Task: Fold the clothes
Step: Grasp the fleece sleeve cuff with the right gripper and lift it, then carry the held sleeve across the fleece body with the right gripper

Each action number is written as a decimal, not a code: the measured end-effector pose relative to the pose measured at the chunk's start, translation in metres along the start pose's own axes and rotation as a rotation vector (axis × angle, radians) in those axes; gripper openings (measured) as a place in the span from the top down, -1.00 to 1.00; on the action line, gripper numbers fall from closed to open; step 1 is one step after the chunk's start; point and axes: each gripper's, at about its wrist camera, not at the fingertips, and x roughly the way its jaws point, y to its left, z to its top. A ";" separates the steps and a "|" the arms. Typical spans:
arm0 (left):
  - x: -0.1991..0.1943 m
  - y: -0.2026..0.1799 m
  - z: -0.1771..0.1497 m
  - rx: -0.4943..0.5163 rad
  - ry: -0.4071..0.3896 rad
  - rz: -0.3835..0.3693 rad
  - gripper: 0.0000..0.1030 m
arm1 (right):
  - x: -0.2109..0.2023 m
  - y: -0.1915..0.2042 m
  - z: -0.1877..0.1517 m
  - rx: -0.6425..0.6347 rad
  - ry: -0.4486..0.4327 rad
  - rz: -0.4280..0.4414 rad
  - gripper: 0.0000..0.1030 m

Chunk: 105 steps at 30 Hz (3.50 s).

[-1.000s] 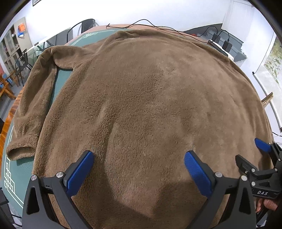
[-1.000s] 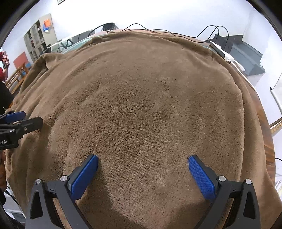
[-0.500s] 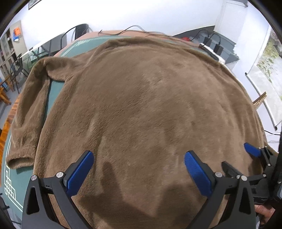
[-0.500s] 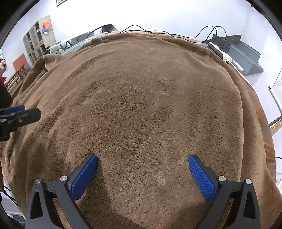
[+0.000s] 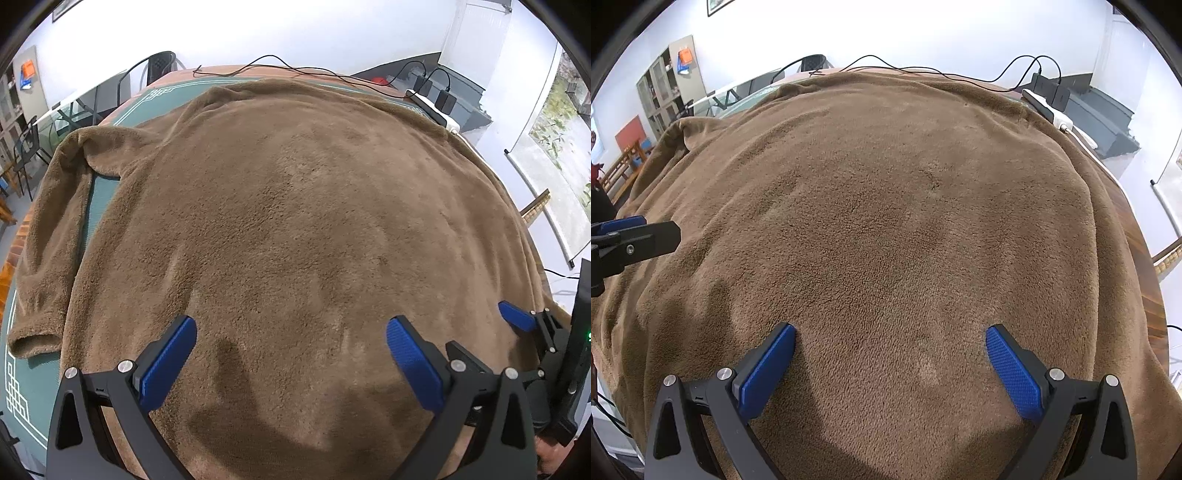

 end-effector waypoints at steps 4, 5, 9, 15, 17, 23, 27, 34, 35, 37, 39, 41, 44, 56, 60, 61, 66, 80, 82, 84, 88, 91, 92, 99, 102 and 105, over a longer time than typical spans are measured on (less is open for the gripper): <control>-0.002 -0.006 0.002 0.004 -0.004 -0.009 -1.00 | 0.000 -0.001 0.001 0.002 0.001 0.001 -1.00; -0.003 -0.008 0.003 0.005 -0.005 -0.014 -1.00 | -0.001 -0.001 0.001 0.003 0.006 0.001 -1.00; -0.008 -0.016 0.010 0.005 -0.022 -0.035 -1.00 | -0.013 -0.012 -0.002 0.046 0.015 0.007 -1.00; -0.002 -0.051 0.022 0.051 0.008 -0.098 -1.00 | -0.057 -0.058 -0.029 0.192 -0.064 -0.040 -1.00; -0.001 -0.072 0.024 0.096 0.015 -0.117 -1.00 | -0.075 -0.082 -0.045 0.265 -0.093 -0.080 -1.00; 0.002 -0.132 0.023 0.235 0.034 -0.165 -1.00 | -0.143 -0.137 -0.109 0.437 -0.186 -0.173 -1.00; 0.006 -0.156 0.021 0.269 0.056 -0.185 -1.00 | -0.163 -0.162 -0.138 0.474 -0.157 -0.217 -1.00; 0.014 -0.179 0.018 0.276 0.088 -0.201 -1.00 | -0.178 -0.197 -0.167 0.524 -0.120 -0.176 -0.92; 0.015 -0.182 0.017 0.277 0.091 -0.199 -1.00 | -0.175 -0.198 -0.163 0.514 -0.123 -0.146 -0.92; 0.015 -0.185 0.015 0.275 0.094 -0.190 -1.00 | -0.170 -0.201 -0.156 0.491 -0.130 -0.085 -0.92; 0.016 -0.183 0.014 0.262 0.098 -0.175 -1.00 | -0.161 -0.200 -0.147 0.434 -0.123 -0.037 -0.92; 0.016 -0.179 0.013 0.247 0.101 -0.157 -1.00 | -0.149 -0.199 -0.140 0.383 -0.102 0.012 -0.79; 0.018 -0.170 0.010 0.203 0.108 -0.130 -1.00 | -0.130 -0.200 -0.138 0.349 -0.033 0.127 0.22; 0.014 -0.142 0.007 0.031 0.090 -0.050 -1.00 | -0.151 -0.233 -0.087 0.480 -0.173 0.584 0.65; 0.002 -0.134 0.009 0.010 0.065 -0.042 -1.00 | -0.170 -0.257 -0.055 0.553 -0.302 0.707 0.65; 0.000 -0.129 0.010 -0.001 0.060 -0.041 -1.00 | -0.175 -0.261 -0.047 0.565 -0.333 0.728 0.65; -0.014 -0.106 0.013 -0.054 0.036 -0.033 -1.00 | -0.202 -0.280 -0.011 0.616 -0.508 0.777 0.65; -0.036 0.009 0.019 -0.182 0.003 -0.020 -1.00 | -0.238 -0.186 0.112 0.458 -0.637 0.661 0.65; -0.038 0.027 0.021 -0.196 -0.009 -0.021 -1.00 | -0.221 -0.155 0.132 0.435 -0.585 0.664 0.65; -0.039 0.047 0.022 -0.215 -0.014 -0.022 -1.00 | -0.203 -0.127 0.150 0.393 -0.539 0.606 0.65; -0.032 0.082 0.021 -0.257 0.004 -0.020 -1.00 | -0.148 -0.060 0.187 0.312 -0.391 0.492 0.63; -0.024 0.104 0.022 -0.280 0.027 -0.023 -1.00 | -0.103 -0.028 0.215 0.270 -0.297 0.445 -0.04; -0.021 0.110 0.024 -0.284 0.033 -0.024 -1.00 | -0.088 -0.016 0.223 0.254 -0.271 0.421 -0.60; 0.001 0.136 0.044 -0.286 0.070 -0.067 -1.00 | -0.048 0.003 0.232 0.293 -0.254 0.418 -0.67; 0.012 0.130 0.060 -0.277 0.093 -0.137 -1.00 | -0.051 -0.016 0.211 0.387 -0.249 0.391 -0.67; 0.019 0.113 0.078 -0.258 0.112 -0.223 -1.00 | -0.049 -0.034 0.186 0.438 -0.215 0.338 -0.67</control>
